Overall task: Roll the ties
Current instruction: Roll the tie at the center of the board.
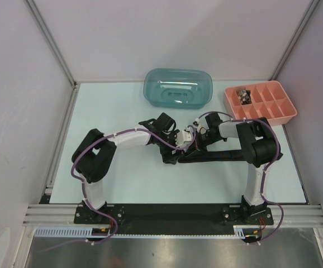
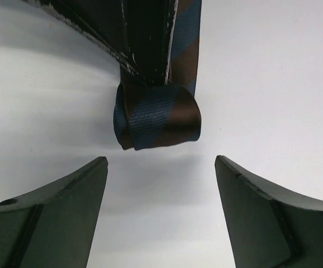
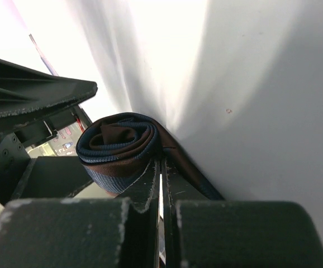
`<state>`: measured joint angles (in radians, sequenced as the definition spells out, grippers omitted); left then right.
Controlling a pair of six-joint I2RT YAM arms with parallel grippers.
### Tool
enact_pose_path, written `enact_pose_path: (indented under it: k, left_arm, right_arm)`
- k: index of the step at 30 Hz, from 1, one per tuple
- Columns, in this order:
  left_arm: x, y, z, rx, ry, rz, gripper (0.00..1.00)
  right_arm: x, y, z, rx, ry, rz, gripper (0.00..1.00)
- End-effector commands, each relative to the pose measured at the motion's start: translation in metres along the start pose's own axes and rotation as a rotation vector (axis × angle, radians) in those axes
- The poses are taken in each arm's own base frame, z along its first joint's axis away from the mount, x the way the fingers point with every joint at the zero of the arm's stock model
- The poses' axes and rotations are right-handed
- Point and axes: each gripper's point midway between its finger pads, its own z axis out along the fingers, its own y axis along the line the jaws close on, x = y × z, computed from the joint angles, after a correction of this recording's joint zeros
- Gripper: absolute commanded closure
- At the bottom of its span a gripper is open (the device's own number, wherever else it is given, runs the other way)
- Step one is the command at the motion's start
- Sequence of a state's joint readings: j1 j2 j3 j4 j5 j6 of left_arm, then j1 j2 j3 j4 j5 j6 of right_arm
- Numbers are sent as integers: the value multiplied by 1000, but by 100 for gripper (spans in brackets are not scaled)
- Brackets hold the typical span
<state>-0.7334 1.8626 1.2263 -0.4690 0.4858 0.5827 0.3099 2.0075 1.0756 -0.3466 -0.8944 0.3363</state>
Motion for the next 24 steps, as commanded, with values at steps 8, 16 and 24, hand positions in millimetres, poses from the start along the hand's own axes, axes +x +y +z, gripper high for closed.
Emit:
enact_pose_path:
  k: [8, 16, 24]
  left_arm:
    - [-51, 3, 23, 56, -144, 8, 18]
    - [-28, -3, 32, 90, -35, 28, 65]
    - [11, -23, 4, 133, 112, 124, 78]
  right_arm:
    - [3, -47, -3, 211, -21, -12, 100]
    - [-5, -22, -1, 82, -48, -5, 100]
    - [-29, 33, -30, -77, -127, -97, 70]
